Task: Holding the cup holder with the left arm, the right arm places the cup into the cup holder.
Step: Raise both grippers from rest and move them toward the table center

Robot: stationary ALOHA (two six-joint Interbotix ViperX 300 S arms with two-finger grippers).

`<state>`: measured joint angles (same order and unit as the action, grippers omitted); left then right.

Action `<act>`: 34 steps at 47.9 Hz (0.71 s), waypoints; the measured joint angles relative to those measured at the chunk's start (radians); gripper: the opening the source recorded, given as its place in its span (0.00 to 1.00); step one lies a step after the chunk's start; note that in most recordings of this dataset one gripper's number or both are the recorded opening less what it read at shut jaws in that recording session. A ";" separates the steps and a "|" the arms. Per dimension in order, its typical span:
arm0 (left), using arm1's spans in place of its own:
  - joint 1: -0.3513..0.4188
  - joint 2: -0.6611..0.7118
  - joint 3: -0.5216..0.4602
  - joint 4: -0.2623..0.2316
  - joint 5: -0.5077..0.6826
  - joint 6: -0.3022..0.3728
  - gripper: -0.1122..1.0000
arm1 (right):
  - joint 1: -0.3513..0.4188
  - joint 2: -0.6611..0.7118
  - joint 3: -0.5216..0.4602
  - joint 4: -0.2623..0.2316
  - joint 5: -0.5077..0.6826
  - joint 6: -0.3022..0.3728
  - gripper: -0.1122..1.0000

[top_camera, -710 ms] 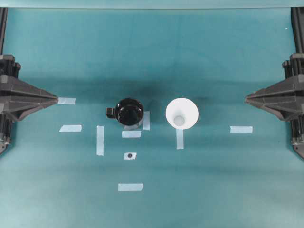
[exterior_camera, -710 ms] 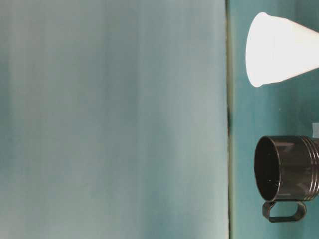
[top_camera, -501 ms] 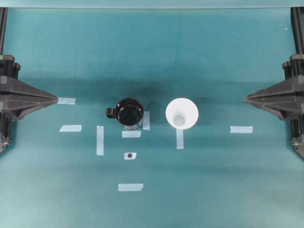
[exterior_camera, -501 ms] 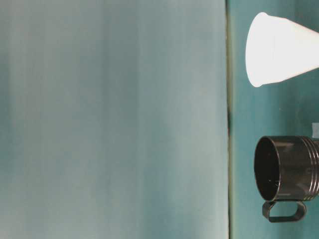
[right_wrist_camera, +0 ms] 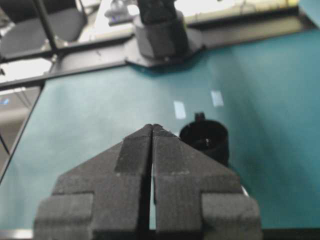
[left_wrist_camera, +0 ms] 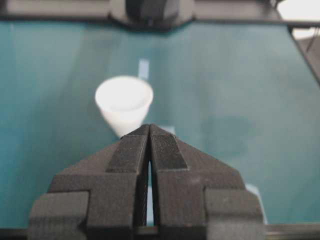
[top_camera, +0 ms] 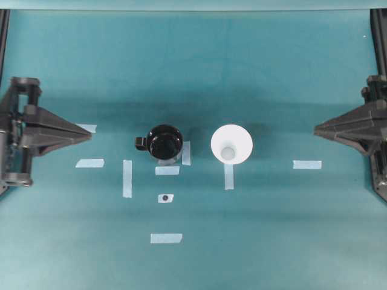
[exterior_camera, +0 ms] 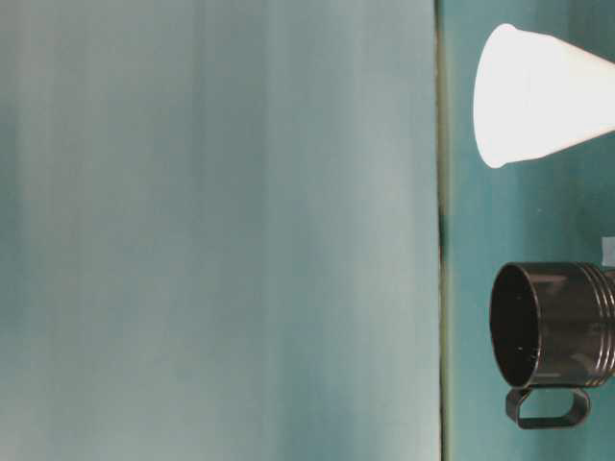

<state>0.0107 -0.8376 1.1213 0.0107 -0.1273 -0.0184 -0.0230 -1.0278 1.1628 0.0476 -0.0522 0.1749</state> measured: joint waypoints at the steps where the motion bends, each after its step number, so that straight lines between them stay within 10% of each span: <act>1: 0.000 0.006 -0.003 0.000 0.002 0.000 0.13 | -0.005 0.000 -0.005 0.000 0.014 0.008 0.12; 34: 0.009 0.155 -0.150 0.002 0.255 -0.015 0.13 | -0.097 0.140 -0.155 -0.003 0.345 0.063 0.12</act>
<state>0.0199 -0.6826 0.9710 0.0123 0.1273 -0.0337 -0.1197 -0.8882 1.0078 0.0445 0.2930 0.2378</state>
